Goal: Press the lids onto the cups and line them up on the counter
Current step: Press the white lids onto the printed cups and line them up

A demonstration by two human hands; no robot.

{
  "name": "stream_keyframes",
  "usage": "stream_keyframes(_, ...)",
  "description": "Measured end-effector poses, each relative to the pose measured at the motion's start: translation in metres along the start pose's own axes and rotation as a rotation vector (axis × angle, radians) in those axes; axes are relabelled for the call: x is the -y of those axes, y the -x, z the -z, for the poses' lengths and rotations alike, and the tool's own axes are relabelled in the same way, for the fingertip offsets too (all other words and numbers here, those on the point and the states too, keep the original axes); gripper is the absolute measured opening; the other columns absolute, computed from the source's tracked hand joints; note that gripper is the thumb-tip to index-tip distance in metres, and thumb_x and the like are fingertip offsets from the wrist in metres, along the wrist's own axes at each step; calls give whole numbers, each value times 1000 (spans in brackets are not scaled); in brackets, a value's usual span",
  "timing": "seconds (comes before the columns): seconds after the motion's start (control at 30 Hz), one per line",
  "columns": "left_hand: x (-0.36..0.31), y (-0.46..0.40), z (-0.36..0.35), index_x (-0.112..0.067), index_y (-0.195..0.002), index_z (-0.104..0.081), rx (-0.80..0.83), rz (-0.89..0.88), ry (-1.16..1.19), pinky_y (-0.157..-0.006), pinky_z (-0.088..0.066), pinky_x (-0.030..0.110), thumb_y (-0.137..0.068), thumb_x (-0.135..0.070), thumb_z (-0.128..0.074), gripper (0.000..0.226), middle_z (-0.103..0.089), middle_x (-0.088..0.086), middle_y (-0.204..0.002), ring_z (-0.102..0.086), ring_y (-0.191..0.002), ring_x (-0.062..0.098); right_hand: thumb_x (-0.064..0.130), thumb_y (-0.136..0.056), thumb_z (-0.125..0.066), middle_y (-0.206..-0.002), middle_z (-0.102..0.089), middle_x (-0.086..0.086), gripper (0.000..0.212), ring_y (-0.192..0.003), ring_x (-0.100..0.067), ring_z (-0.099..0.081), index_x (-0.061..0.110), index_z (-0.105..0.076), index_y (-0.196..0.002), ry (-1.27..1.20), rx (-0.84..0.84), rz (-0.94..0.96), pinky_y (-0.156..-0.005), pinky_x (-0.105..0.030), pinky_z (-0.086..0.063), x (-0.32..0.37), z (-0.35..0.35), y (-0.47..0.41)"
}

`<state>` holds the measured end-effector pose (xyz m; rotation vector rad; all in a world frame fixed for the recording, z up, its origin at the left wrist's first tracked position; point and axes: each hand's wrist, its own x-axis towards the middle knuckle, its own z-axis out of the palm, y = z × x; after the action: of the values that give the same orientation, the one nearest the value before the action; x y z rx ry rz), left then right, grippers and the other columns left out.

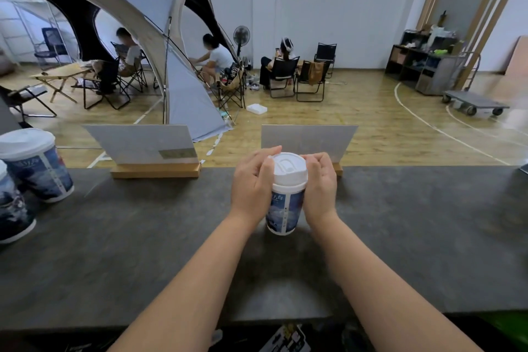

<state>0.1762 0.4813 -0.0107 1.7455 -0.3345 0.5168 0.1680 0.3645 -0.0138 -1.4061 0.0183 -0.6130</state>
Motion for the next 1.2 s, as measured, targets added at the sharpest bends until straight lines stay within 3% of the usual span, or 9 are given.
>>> stream_keyframes(0.13,-7,15,-5,-28,-142,-50,35,161,116,-110,-43,41,-95,-50,-40,53,-55,-8,-143,-51,-129,6,35,-82,-52,-93,-65,-3,21,-83,-17,-62,23,-60,-97,-50,179,-12,-70,-34,-52,1,-1,7)
stream_keyframes(0.23,-8,22,-13,-30,-133,-52,-16,155,194,-98,-52,45,-84,-62,-50,58,-62,-11,-126,-61,-115,9,40,-78,-52,-101,-70,-8,34,-90,-22,-66,20,-66,-101,-109,167,-5,-73,-34,-55,2,-2,11)
stream_keyframes(0.37,-13,28,-22,-25,-121,-57,-112,145,321,-86,-57,40,-78,-51,-59,51,-65,-8,-112,-65,-103,13,46,-77,-55,-102,-69,-9,46,-91,-21,-66,11,-63,-106,-143,148,-1,-71,-31,-54,2,-5,16)
stream_keyframes(0.6,-18,26,-37,-17,-108,-63,-264,149,441,-67,-57,28,-71,-45,-55,47,-69,-7,-96,-68,-88,13,41,-74,-54,-99,-69,-6,40,-91,-24,-67,16,-63,-103,-111,46,24,-71,-38,-58,-2,-8,17)
stream_keyframes(0.73,-11,19,-40,-20,-100,-65,-269,178,459,-65,-58,39,-70,-42,-54,39,-70,-2,-92,-68,-84,19,43,-72,-50,-92,-69,-1,34,-86,-21,-66,22,-63,-94,-99,-9,51,-64,-31,-55,-3,-12,14)
stream_keyframes(0.83,-10,19,-41,-21,-98,-66,-276,179,487,-63,-57,39,-69,-41,-53,38,-70,-3,-89,-68,-81,17,42,-77,-45,-93,-70,-1,32,-87,-21,-67,23,-64,-95,-105,-43,42,-64,-33,-55,-9,-13,14)
stream_keyframes(0.97,-7,17,-42,-26,-97,-66,-263,174,510,-70,-56,49,-72,-38,-54,31,-70,1,-94,-68,-89,30,25,-91,-33,-96,-69,-1,33,-90,-21,-67,16,-62,-103,-126,-41,72,-69,-39,-56,-13,-13,17)
stream_keyframes(1.2,-5,21,-42,-14,-106,-63,-284,137,468,-70,-53,32,-91,-25,-31,37,-70,2,-97,-67,-89,16,16,-90,-29,-96,-65,-8,33,-88,-16,-63,8,-59,-101,-155,-50,130,-68,-26,-51,-6,-16,19)
